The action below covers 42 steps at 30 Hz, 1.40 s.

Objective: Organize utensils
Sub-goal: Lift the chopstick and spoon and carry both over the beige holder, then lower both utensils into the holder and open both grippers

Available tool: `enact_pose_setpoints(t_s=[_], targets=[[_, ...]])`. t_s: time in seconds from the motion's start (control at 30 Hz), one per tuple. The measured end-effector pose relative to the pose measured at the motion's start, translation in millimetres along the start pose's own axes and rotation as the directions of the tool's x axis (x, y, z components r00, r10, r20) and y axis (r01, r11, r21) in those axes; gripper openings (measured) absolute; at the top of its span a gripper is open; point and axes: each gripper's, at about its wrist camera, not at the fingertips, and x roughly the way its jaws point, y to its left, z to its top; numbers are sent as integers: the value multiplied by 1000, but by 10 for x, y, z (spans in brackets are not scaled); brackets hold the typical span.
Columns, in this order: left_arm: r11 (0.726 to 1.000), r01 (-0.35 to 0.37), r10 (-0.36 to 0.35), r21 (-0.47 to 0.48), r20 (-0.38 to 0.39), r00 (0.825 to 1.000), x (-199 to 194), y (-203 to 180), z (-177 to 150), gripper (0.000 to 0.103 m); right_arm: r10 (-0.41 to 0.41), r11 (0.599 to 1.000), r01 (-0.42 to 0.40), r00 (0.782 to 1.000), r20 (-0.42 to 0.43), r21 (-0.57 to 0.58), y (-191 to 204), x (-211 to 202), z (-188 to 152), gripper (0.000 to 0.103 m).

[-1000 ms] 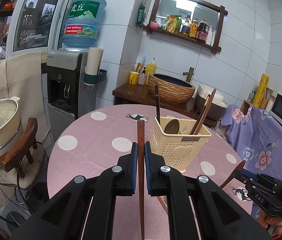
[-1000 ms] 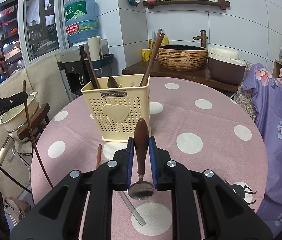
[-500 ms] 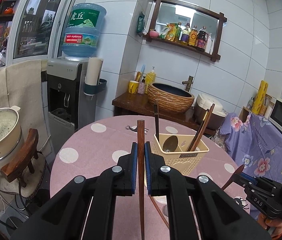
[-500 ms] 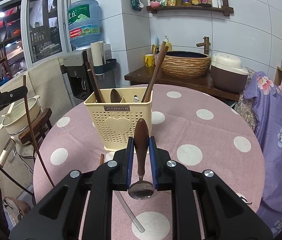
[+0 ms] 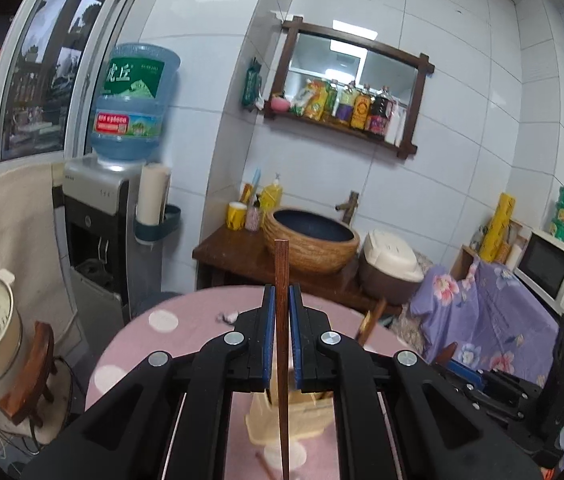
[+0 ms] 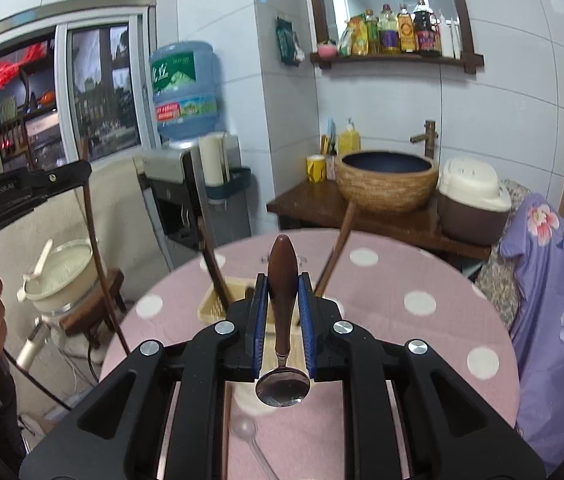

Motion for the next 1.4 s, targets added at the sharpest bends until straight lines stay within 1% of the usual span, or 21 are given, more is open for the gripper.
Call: enact_pose_setpoints(t_s=[0.03,0.13,0.2,0.27,0.37,0.43,0.57,0.7,0.87,0.97,1.1,1.23,1.27,1.3,1.33,1.37,1.4], targets=[[1000,-14,14,-6,18,1000,72,-38,100,8,-5,1000,5,1000,10,7,1,33,98,16],[999,-30,31,-32,40,999,297,-113,271,8,-25,999,24,999,27,24,11,175,348,16],[999,-41,43,-35,58,997,441,-163,298,8,-38,999,37,999,31,27,29,293,439,16],[997,-64,66,-30,80,995,552,-197,257,8,-48,999,47,998,29,26,40,409,453,16],[996,-93,94,-15,101,991,706,-233,115,8,-49,998,48,999,11,36,25,584,366,16],[995,-103,104,-16,102,989,784,-229,-1,8,-55,998,55,998,-8,36,21,699,247,16],[993,-116,117,-20,86,989,900,-200,-276,8,-72,997,73,997,-35,21,27,889,-10,16],[992,-123,122,11,60,991,956,-209,-533,8,-87,996,88,995,-52,12,15,985,-233,16],[991,-127,126,34,29,992,1016,-203,-764,8,-106,994,105,994,-29,-31,72,1008,-427,16],[991,-127,127,30,-8,992,1085,-155,-887,8,-108,992,107,994,-18,-59,123,993,-488,16],[991,-133,133,18,-27,991,1114,-82,-968,8,-116,992,115,993,-12,-57,107,986,-507,16],[995,-100,100,7,-40,994,1030,-48,-966,9,-122,991,120,992,-19,-52,97,977,-502,16],[995,-94,95,10,-38,995,994,-49,-969,11,-123,991,122,992,-18,-46,93,972,-500,16],[996,-92,92,16,-32,995,939,-54,-973,21,-124,992,124,992,-12,-39,89,963,-497,16],[996,-87,88,20,-25,996,887,-61,-997,40,-127,991,127,992,-10,-35,80,961,-489,16],[997,-80,80,18,-15,997,817,-59,-1017,50,-133,991,133,991,-8,-31,71,961,-480,19],[997,-73,73,8,-3,997,741,-46,-1037,62,-137,990,137,991,-8,-26,64,962,-471,20]])
